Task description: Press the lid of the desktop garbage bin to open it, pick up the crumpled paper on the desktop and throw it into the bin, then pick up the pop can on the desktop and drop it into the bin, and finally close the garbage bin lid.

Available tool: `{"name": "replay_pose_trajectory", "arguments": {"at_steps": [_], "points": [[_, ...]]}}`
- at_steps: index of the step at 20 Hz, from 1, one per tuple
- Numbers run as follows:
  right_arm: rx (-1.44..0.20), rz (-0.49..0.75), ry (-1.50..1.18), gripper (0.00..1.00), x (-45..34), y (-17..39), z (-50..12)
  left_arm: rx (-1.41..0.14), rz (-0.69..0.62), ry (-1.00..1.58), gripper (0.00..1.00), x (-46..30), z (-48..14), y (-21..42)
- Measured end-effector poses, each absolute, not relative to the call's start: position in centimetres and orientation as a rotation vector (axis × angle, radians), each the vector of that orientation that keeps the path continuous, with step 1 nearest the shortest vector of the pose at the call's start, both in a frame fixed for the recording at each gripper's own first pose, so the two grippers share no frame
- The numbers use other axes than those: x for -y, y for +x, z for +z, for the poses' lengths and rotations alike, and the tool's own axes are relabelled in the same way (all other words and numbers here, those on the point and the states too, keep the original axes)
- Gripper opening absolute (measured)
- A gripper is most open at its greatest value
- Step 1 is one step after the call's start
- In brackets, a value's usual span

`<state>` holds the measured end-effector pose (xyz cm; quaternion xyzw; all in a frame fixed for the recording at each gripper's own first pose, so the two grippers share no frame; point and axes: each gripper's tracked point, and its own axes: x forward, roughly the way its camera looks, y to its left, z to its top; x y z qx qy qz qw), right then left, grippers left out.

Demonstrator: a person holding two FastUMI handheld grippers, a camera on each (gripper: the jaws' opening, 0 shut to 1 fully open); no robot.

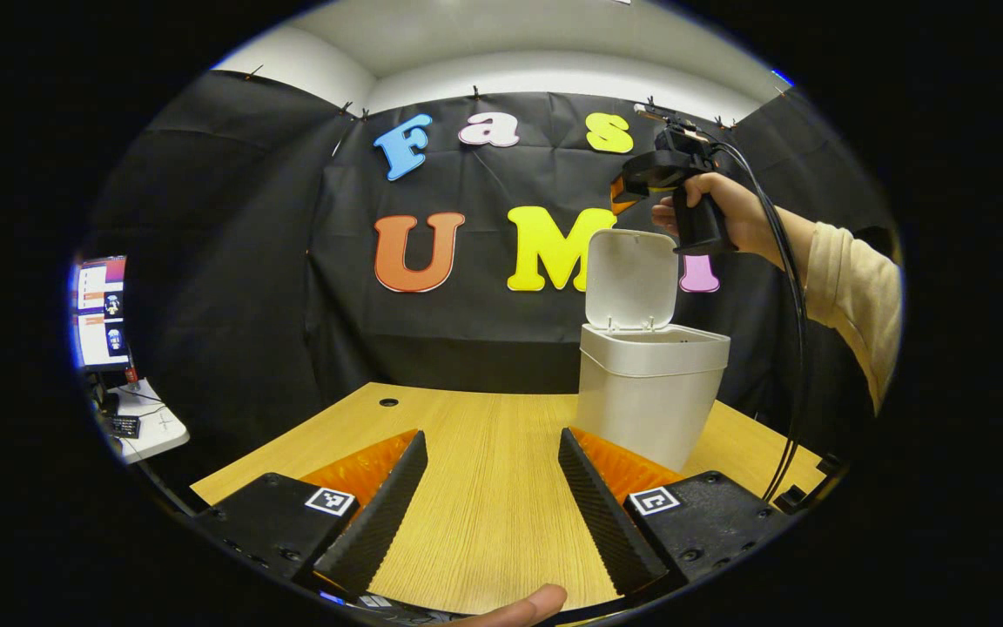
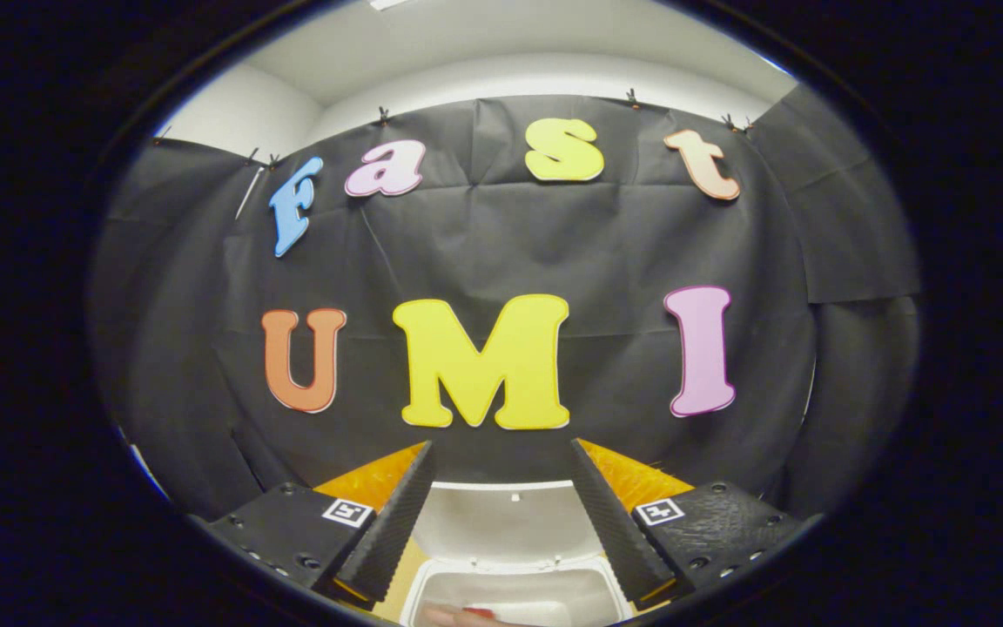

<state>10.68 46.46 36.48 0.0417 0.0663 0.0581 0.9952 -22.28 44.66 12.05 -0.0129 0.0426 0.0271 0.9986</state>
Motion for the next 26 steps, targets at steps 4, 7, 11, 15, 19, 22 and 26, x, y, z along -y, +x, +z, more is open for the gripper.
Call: {"name": "replay_pose_trajectory", "arguments": {"at_steps": [4, 7, 11, 15, 19, 22, 26], "points": [[-0.173, 0.046, 0.049, 0.93, -44.8, 13.0, 35.1, -0.071, 0.036, -0.030, 0.98, -44.4, 12.5, -22.5], [-0.202, 0.081, 0.055, 0.97, -44.9, 12.9, 34.2, -0.057, 0.057, -0.016, 0.98, -45.5, 12.9, -22.8], [-0.227, 0.146, 0.061, 0.97, -44.5, 10.8, 34.0, -0.082, 0.104, -0.043, 0.98, -46.3, 12.0, -22.3], [-0.245, 0.184, 0.053, 0.96, -44.2, 8.1, 33.1, -0.093, 0.102, -0.018, 0.98, -45.2, 11.6, -21.8], [-0.318, 0.212, 0.066, 0.96, -43.8, 5.2, 29.6, -0.096, 0.081, 0.023, 0.98, -43.9, 11.4, -21.4], [-0.375, 0.258, 0.068, 0.93, -44.4, 3.4, 27.2, -0.100, 0.064, 0.037, 0.98, -43.0, 11.2, -21.2], [-0.400, 0.284, 0.060, 0.96, -44.5, 1.6, 24.7, -0.090, 0.045, 0.047, 0.98, -42.4, 11.5, -21.4]]}}
